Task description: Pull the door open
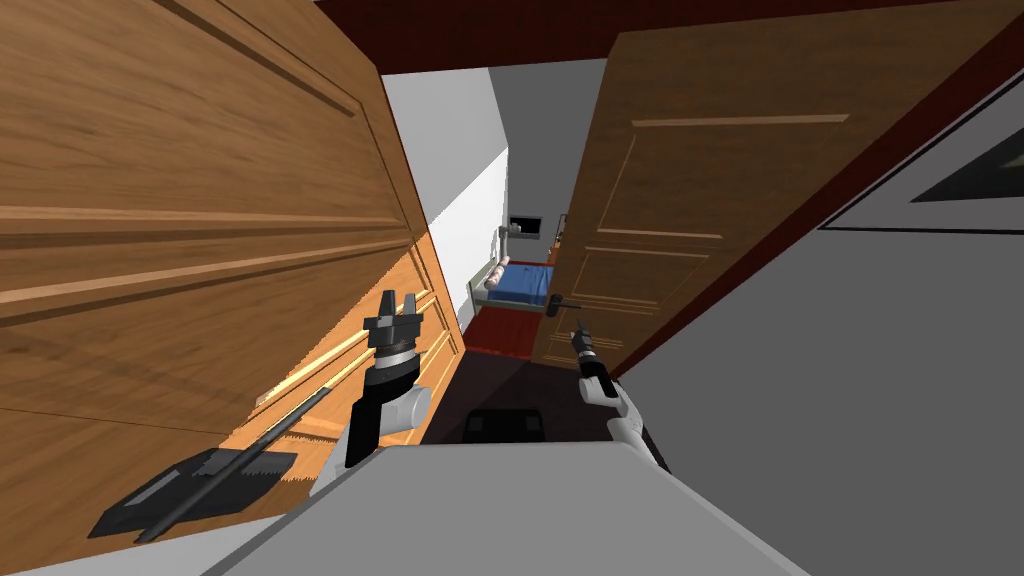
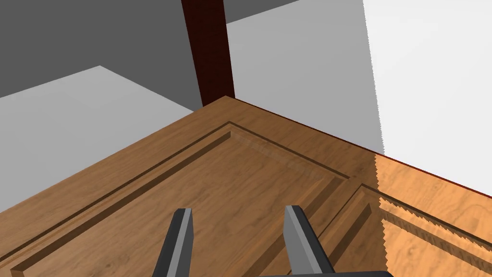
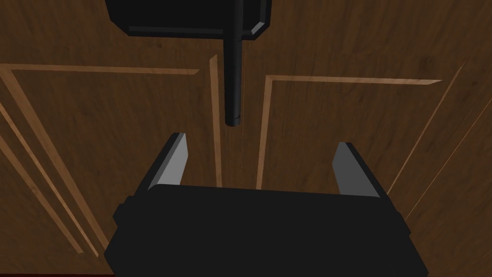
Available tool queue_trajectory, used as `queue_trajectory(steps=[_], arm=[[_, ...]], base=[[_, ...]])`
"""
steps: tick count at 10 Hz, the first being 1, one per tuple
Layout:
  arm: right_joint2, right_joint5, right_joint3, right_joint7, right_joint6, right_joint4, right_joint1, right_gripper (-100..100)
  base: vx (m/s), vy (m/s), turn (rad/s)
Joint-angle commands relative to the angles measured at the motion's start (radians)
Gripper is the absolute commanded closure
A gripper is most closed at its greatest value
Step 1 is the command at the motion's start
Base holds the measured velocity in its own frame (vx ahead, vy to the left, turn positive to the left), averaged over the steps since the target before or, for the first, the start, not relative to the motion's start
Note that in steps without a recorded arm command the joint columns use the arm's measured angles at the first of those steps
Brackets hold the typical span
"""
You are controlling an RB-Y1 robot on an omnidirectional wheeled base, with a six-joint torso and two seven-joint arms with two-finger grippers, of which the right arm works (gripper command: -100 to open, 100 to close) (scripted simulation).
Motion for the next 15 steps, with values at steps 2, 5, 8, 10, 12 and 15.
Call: queue_trajectory(steps=[2,5,8,10,12,15], arm=[[-0.013,-0.002,-0.003,-0.005,0.003,0.056,-0.022,-100],[-0.040,-0.014,-0.020,-0.021,-0.010,0.088,-0.025,-100],[-0.080,-0.032,-0.049,-0.046,-0.030,0.124,-0.021,-100],[-0.112,-0.047,-0.072,-0.067,-0.046,0.154,-0.018,-100],[-0.138,-0.059,-0.091,-0.083,-0.059,0.178,-0.016,-100],[-0.131,-0.055,-0.085,-0.079,-0.058,0.170,-0.012,100]], base=[[0.143,-0.039,0.036],[0.117,-0.023,0.076],[0.181,0.031,0.133],[0.195,0.032,0.147],[0.206,-0.032,0.138],[0.016,-0.006,0.000]])
